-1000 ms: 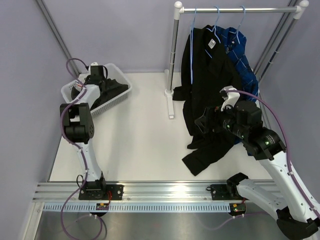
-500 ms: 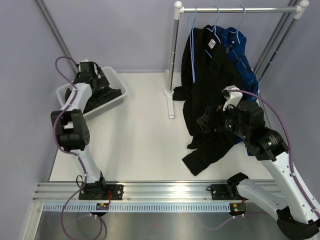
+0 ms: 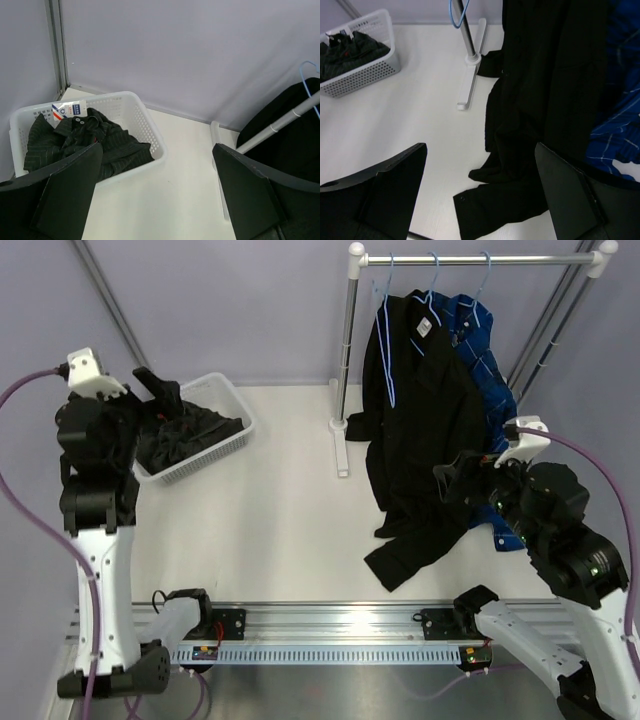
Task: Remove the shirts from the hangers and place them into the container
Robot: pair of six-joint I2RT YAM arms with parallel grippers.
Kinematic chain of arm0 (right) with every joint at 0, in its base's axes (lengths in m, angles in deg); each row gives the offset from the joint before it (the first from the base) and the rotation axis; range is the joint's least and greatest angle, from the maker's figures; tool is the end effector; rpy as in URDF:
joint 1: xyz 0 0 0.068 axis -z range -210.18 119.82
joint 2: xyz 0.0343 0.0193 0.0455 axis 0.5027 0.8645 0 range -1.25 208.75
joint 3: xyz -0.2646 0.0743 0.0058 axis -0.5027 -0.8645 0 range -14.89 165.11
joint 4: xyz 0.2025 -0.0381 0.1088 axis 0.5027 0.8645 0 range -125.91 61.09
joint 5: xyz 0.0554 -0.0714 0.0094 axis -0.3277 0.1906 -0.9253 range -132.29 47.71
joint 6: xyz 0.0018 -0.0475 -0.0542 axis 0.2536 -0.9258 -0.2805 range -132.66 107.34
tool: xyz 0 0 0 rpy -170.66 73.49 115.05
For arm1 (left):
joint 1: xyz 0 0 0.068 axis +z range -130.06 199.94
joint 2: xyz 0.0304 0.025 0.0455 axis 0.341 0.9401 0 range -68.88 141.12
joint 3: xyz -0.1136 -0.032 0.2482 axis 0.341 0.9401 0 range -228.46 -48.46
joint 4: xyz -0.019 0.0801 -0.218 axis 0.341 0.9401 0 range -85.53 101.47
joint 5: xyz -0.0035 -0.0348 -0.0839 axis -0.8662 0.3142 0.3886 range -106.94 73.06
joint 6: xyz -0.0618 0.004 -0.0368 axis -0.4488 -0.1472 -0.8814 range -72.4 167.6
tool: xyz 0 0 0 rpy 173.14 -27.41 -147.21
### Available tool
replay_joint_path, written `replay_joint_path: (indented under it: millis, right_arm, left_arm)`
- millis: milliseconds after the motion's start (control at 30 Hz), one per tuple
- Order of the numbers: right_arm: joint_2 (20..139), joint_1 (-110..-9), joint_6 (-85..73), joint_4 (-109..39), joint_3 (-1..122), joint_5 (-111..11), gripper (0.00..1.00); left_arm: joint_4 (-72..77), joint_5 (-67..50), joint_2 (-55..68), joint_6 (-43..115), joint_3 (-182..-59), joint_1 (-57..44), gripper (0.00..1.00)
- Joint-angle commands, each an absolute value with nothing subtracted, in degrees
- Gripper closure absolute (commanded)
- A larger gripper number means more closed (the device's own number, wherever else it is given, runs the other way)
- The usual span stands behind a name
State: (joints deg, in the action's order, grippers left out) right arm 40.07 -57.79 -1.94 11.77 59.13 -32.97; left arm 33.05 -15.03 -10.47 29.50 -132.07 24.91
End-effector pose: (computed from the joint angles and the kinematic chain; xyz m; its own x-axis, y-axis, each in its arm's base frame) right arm 0.0898 0.0362 0.4211 -0.2844 0.0583 -0.9569 -0.2706 0.9527 0.1385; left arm 0.1819 0.0138 0.4779 -0.0392 -0.3151 -0.9482 -0.0692 0.9475 -0.3121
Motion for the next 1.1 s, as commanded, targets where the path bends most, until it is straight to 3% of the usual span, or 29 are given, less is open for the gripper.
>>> replay_joint_path:
  millis: [0, 433, 1067]
  right_arm:
    - [37.1, -57.7, -2.6, 13.6, 62.1, -25.6, 0.0]
    - [25.4, -57.7, -4.8, 14.3, 60.5, -19.5, 0.01]
    - [21.6, -57.7, -5.0, 12.5, 58.4, -22.0, 0.01]
  left_arm:
    - [38.0, -11.0, -16.9, 32.5, -126.5, 25.1, 0.01]
    - [47.1, -23.2, -40.6, 32.0, -113.7, 18.6, 0.01]
    - [58.3, -24.7, -52.4, 32.1, -108.7, 15.8, 0.01]
